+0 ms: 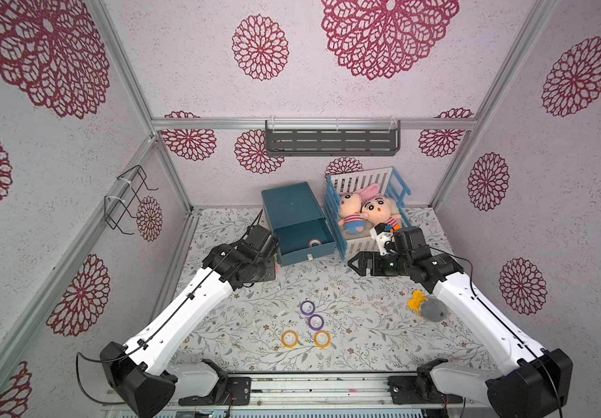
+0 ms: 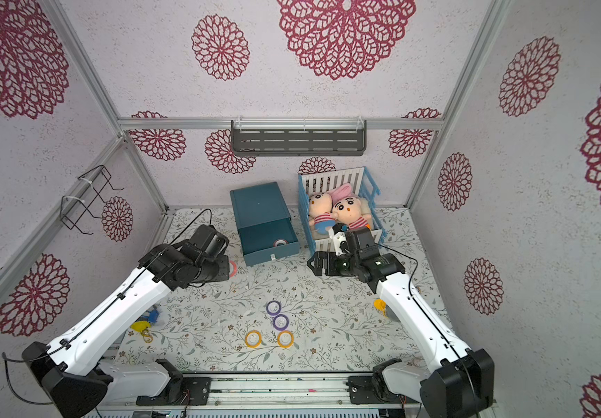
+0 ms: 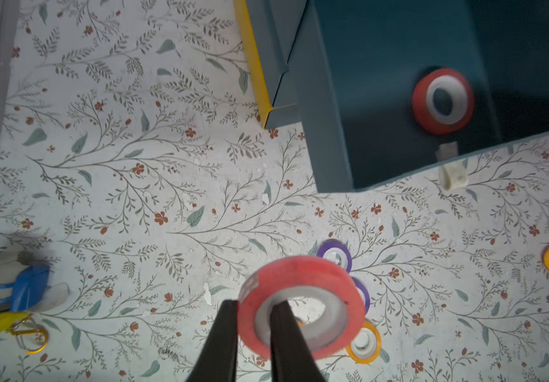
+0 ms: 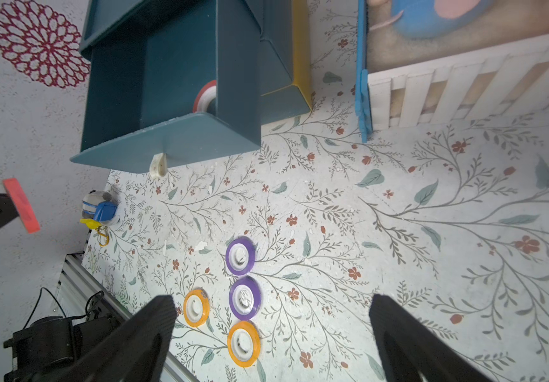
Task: Place the transparent tape into the drawer according to color
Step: Place the tape in the drawer.
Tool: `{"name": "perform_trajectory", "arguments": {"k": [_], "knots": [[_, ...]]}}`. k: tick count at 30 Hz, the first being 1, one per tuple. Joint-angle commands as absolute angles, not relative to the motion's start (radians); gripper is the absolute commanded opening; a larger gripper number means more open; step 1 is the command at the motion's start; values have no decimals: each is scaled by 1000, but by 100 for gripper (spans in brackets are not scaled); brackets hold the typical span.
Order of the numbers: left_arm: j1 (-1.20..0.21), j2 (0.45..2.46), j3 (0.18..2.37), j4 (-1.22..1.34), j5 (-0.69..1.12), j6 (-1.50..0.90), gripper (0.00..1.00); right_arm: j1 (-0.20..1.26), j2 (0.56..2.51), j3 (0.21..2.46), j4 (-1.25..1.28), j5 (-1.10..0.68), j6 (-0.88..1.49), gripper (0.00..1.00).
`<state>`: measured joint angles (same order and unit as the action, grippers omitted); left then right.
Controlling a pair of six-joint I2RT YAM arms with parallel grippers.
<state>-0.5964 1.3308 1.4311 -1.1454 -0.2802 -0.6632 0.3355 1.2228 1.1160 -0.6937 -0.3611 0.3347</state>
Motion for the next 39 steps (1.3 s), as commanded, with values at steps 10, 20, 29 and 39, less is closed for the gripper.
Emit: {"name": "perform_trajectory", "arguments": {"k": [10, 20, 29, 39], "knots": [[-575, 1560, 1719, -1030, -303, -540, 0, 329, 1162, 1124, -647, -377, 366, 99], [-557, 1724, 1860, -988, -255, -498, 0, 329, 1155, 1121, -650, -371, 366, 99], [-555, 1756, 1818, -954, -209, -508, 0, 329, 1172, 1128, -629, -377, 377, 99], [-556, 1754, 1810, -950, -200, -504, 49, 331, 1193, 1127, -595, -399, 388, 99]]}}
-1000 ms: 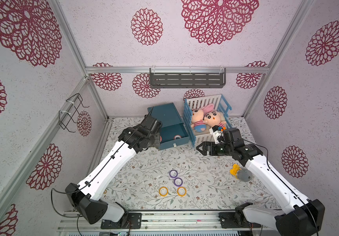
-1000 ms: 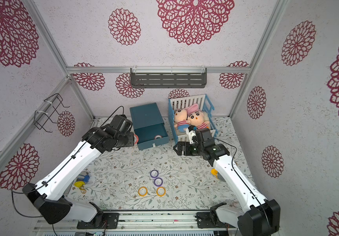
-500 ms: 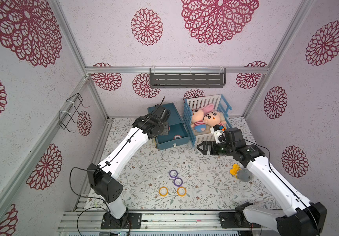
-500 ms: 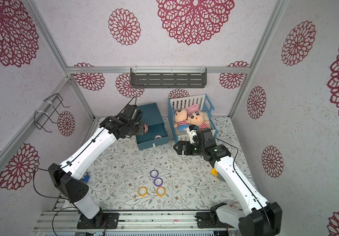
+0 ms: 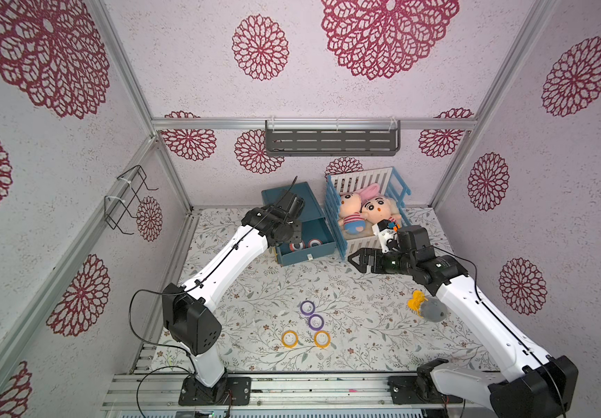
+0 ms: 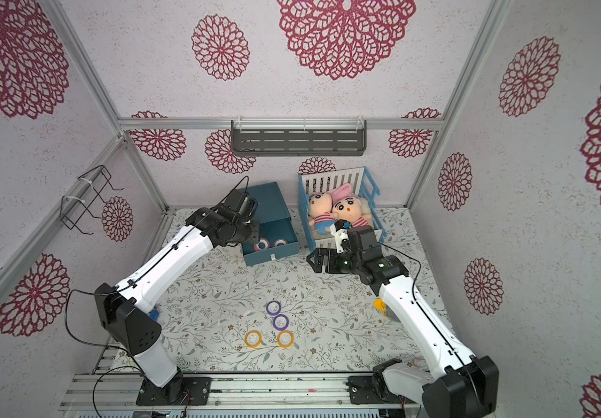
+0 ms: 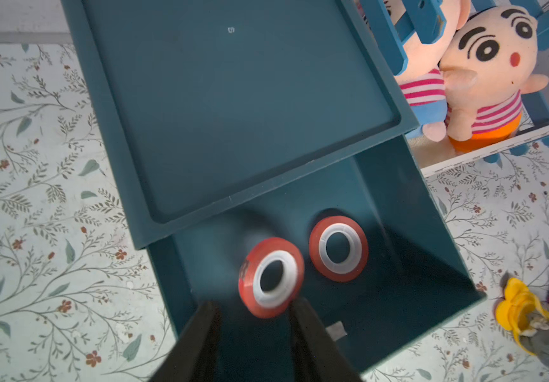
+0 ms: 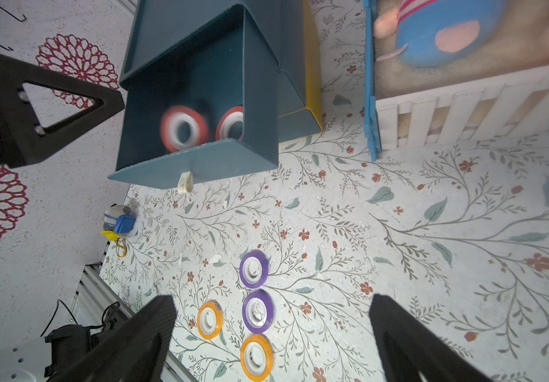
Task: Place the transparent tape into the drawer according to color
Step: Place the tape in the drawer, then close the drawer in the storage box.
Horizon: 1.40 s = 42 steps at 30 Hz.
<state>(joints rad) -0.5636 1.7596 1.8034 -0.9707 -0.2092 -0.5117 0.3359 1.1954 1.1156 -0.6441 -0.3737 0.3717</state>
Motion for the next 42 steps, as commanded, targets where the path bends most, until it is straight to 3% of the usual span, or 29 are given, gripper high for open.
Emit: {"name": "perform_trajectory", "arguments": {"k": [1, 14, 30, 42], "knots": [[-556, 1751, 1813, -952, -203, -505, 51, 336, 1194, 1129, -591, -400, 387, 99], [-492, 1638, 1804, -928, -255, -498, 99, 511, 1227, 1172, -563, -254, 384, 99], [-313, 1746, 1770, -771, -21, -543, 99, 616, 1253, 1153, -465, -162, 419, 99], [-291, 1845, 1810, -764, 8, -548, 80, 632, 1256, 1122, -430, -138, 419, 99]]}}
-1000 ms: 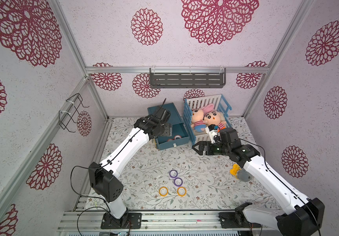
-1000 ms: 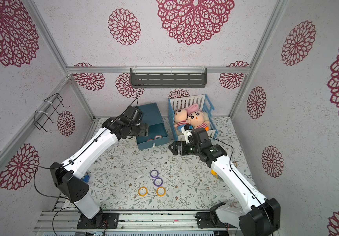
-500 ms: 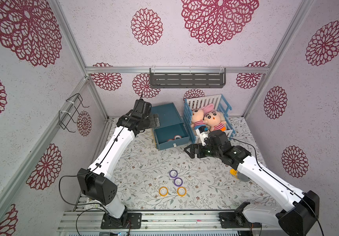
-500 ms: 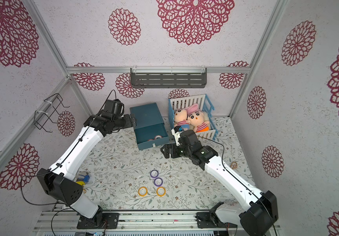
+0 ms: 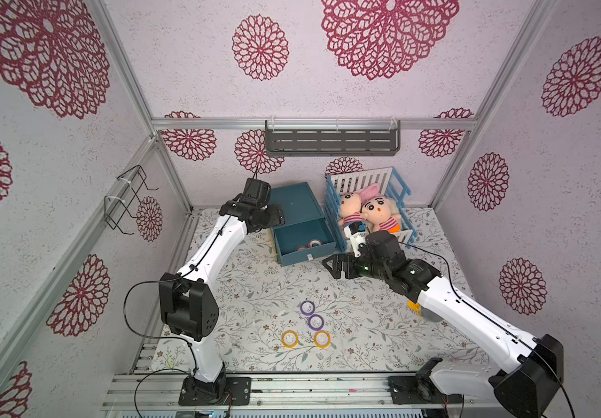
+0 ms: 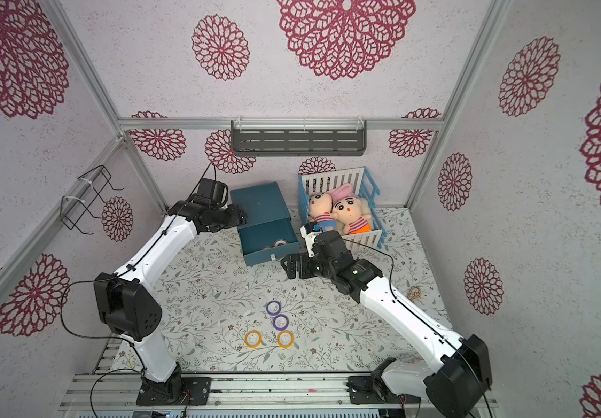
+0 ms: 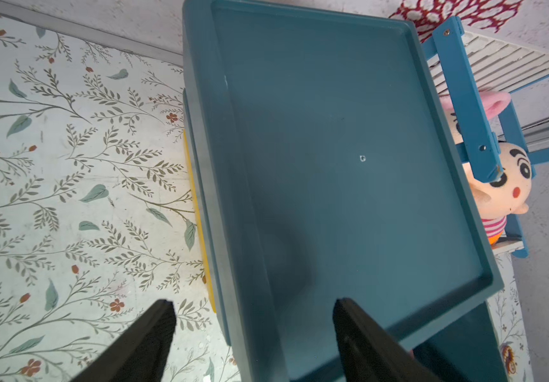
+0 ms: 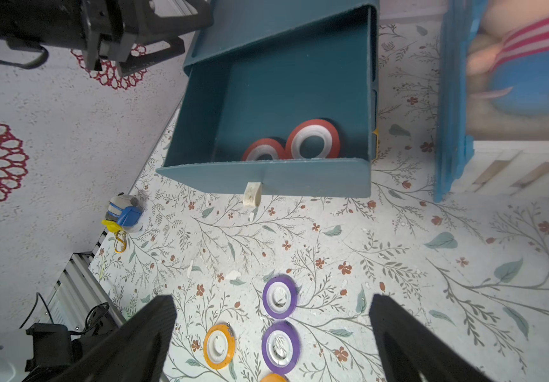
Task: Place the transparent tape into the drawer according to color
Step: Close the drawer in the storage box.
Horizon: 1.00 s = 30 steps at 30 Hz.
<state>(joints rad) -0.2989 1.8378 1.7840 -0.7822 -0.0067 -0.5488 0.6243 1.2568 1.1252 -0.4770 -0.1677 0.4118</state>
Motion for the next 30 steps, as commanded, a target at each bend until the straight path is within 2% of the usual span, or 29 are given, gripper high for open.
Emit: {"name": "perform_trajectory", "arguments": {"k": [1, 12, 25, 30], "knots": [[-291, 1848, 1809, -764, 8, -548, 79, 632, 1258, 1117, -426, -138, 420, 99], [-288, 1860, 1801, -764, 12, -549, 54, 676, 1273, 1070, -339, -95, 427, 99], [-284, 1867, 1790, -762, 31, -545, 45, 788, 1310, 997, -155, 111, 411, 99], [-282, 1868, 1787, -761, 38, -545, 45, 817, 1349, 986, -85, 164, 398, 90]]}}
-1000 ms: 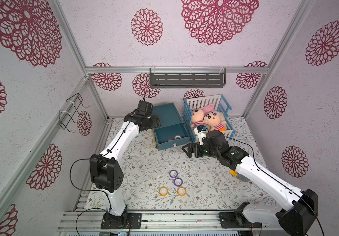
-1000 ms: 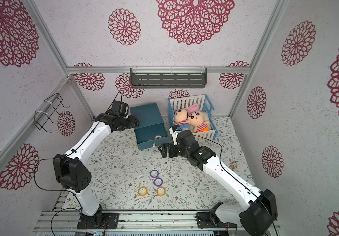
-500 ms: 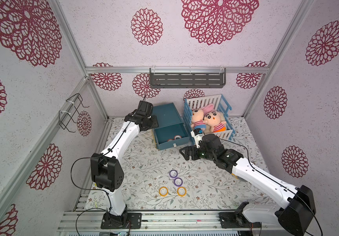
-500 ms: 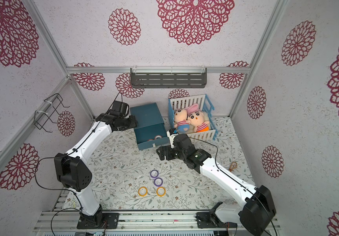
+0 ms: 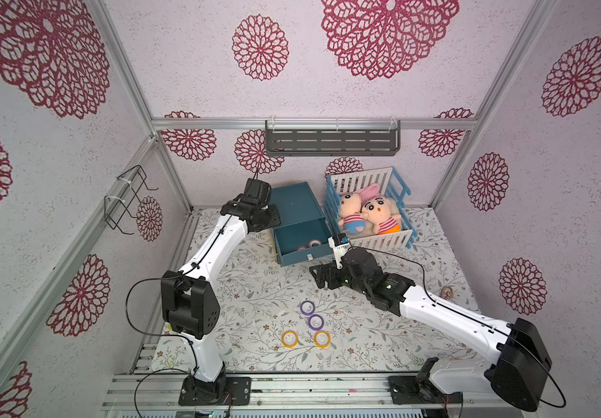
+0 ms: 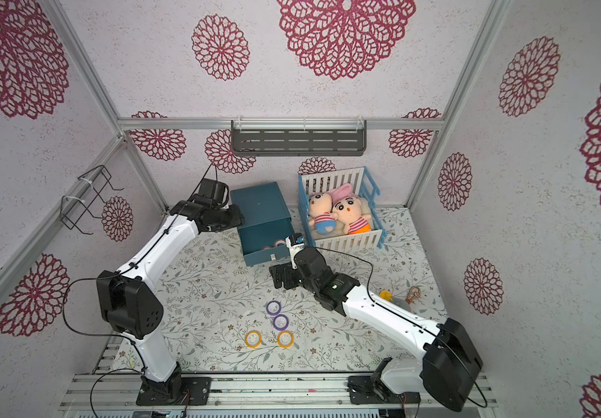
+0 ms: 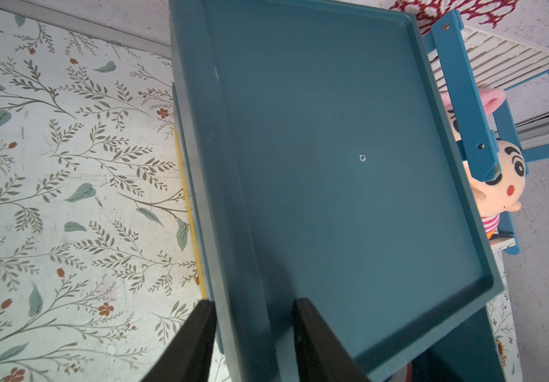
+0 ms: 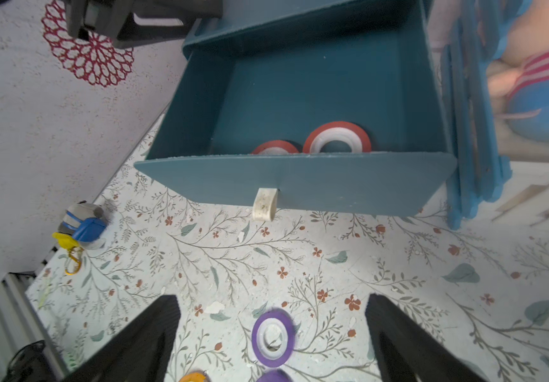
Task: Place the transparent tape into the drawer according to color
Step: Close the drawer in the storage box.
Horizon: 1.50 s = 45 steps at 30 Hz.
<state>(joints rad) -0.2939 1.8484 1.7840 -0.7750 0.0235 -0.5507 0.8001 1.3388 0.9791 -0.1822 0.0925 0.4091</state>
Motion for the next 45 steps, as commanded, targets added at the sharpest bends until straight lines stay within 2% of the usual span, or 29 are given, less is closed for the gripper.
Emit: {"name": "perform_trajectory", "arguments": {"k": [1, 17, 45], "knots": [[-281, 1867, 1787, -761, 40, -546, 45, 822, 1358, 988, -71, 170, 394, 88], [-279, 1865, 1784, -762, 58, -545, 44, 872, 1479, 1009, 84, 313, 370, 66], [-278, 1847, 1756, -762, 90, -536, 43, 869, 1669, 1155, 266, 441, 265, 65]]}}
